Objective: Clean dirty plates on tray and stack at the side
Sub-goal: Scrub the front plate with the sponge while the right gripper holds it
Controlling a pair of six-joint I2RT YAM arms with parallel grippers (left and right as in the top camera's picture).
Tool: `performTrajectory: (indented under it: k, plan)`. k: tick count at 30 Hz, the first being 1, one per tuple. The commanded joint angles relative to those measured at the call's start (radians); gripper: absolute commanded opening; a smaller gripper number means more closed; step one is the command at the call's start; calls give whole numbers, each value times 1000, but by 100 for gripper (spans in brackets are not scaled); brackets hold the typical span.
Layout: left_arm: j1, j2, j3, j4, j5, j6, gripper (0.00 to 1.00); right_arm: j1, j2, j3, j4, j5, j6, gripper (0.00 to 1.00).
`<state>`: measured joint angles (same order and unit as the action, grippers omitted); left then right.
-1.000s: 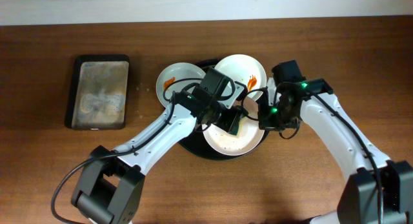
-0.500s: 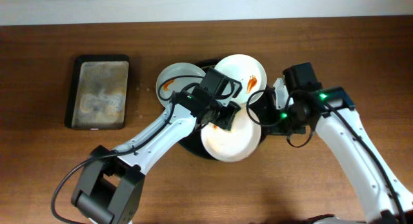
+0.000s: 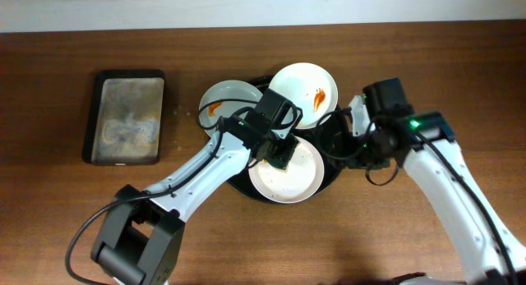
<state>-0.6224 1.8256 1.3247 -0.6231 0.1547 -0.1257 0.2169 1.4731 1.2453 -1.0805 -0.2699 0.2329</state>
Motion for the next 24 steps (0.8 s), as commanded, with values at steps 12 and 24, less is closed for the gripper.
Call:
performTrajectory:
  k: [12,24]
  plan:
    - [4,67,-116,54,-32,-42,0,-153,344,6,76,-386,-201,43]
    - [4,67,-116,55,-32,-42,0,-152,484,-19,174,-412,-195,40]
